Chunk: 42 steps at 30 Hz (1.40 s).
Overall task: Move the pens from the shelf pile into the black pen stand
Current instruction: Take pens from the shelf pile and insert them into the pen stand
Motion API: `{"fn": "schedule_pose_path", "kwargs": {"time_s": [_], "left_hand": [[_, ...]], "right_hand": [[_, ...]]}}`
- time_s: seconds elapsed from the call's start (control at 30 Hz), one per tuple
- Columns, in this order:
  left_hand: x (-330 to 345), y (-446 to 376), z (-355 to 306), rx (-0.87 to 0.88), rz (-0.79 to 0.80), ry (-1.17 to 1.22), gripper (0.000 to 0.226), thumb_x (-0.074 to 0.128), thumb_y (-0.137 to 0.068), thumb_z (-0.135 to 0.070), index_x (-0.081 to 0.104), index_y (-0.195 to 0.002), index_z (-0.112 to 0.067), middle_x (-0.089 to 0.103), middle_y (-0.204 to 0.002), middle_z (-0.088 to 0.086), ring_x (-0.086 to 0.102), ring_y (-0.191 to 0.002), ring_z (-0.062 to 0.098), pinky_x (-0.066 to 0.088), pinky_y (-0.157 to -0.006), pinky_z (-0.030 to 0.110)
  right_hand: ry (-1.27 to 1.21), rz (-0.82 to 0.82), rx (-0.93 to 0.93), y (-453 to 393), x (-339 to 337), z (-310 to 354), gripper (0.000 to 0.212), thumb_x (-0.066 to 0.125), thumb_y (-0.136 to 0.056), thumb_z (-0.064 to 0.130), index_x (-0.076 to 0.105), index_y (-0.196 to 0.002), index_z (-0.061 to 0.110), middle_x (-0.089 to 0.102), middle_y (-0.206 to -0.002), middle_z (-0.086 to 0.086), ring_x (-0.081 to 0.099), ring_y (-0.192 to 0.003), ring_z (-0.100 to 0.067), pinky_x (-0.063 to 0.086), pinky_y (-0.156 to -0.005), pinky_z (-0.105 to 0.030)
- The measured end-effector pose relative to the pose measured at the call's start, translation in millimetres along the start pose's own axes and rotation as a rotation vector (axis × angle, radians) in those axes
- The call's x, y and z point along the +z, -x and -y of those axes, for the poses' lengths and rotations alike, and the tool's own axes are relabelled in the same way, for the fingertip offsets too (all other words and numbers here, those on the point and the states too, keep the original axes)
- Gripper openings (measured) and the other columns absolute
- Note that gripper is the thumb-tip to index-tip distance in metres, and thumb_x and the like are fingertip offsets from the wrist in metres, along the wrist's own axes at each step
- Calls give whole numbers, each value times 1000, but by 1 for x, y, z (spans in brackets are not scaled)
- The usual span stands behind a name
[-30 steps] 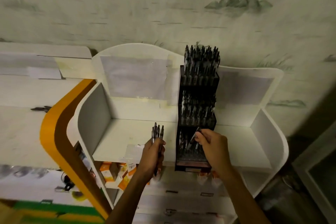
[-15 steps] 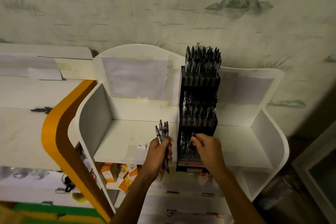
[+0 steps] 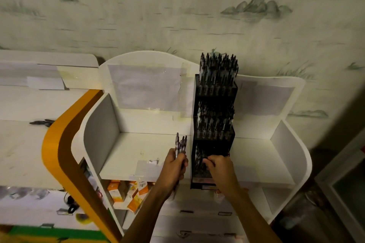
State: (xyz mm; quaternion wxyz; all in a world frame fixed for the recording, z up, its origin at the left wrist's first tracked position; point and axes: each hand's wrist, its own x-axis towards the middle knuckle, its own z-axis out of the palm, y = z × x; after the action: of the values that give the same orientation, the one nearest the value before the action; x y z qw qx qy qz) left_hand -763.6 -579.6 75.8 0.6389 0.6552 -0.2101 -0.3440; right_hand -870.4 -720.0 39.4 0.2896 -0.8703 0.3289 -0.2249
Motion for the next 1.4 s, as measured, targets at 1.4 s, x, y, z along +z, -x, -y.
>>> {"fn": "schedule_pose_path", "kwargs": {"time_s": [1.4], "left_hand": [[1,-16,5,101,-145,-56,21,46,-103,-39,45,-103,-18,41,-66,2,37,-45,10,34,-42,26]], "right_hand": [[-212,-210,-103,-15,-55,21,7,65,-93,22,69,-88,18,68,-74,8,65,-68,-4,52,-65,-14]]}}
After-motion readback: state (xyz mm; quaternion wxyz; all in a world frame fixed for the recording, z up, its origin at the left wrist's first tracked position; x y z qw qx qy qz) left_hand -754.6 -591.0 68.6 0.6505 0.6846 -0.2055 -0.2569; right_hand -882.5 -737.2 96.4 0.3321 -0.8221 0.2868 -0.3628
